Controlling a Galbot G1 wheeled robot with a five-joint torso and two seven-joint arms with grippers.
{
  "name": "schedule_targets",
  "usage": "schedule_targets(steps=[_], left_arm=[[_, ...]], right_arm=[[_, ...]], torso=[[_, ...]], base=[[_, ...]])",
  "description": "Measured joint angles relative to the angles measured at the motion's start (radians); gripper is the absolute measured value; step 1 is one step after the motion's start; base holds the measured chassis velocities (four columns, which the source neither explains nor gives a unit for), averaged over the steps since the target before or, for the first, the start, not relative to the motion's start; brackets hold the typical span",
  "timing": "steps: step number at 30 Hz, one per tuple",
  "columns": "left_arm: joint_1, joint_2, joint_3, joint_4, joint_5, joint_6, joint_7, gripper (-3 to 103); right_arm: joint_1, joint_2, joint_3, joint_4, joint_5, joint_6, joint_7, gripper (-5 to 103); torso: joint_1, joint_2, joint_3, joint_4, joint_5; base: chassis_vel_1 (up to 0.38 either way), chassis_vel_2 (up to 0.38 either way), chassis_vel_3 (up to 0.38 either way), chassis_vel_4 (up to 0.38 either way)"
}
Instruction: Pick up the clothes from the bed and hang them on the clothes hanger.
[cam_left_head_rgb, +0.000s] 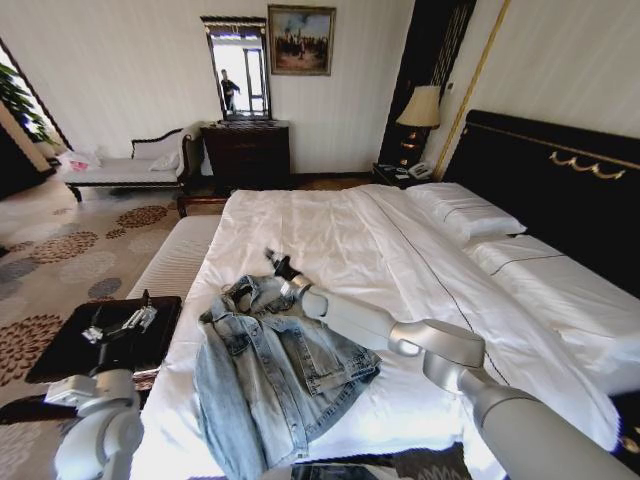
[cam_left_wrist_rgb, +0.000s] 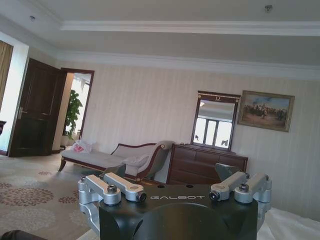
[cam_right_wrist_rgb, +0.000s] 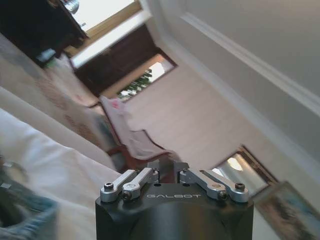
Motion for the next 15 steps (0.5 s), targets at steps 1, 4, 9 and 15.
schedule_targets(steps=[1, 4, 9, 15], left_arm=[[0.001, -0.002, -0.002, -0.003, 0.0, -0.001, 0.0, 100], [0.006, -0.006, -0.009, -0.007, -0.001, -0.005, 0.001, 100], [0.017, -0.009, -0.022, -0.011, -0.008, -0.016, 0.004, 100], [0.03, -0.009, -0.038, -0.011, -0.024, -0.032, 0.008, 100]], right_arm=[[0.004, 0.022, -0.016, -0.022, 0.015, 0.027, -0.029, 22], [0.014, 0.095, -0.04, -0.108, 0.026, 0.09, -0.113, 38], [0.024, 0.171, -0.07, -0.192, 0.02, 0.097, -0.131, 50], [0.017, 0.198, -0.098, -0.33, 0.013, 0.115, -0.17, 77]], torso=[[0.0, 0.0, 0.0, -0.0001, -0.0001], [0.0, 0.0, 0.0, 0.0002, -0.0001], [0.0, 0.0, 0.0, 0.0001, -0.0002], [0.0, 0.0, 0.0, -0.0001, -0.0003]], base=[[0.0, 0.0, 0.0, 0.0], [0.0, 0.0, 0.0, 0.0], [0.0, 0.0, 0.0, 0.0], [0.0, 0.0, 0.0, 0.0]])
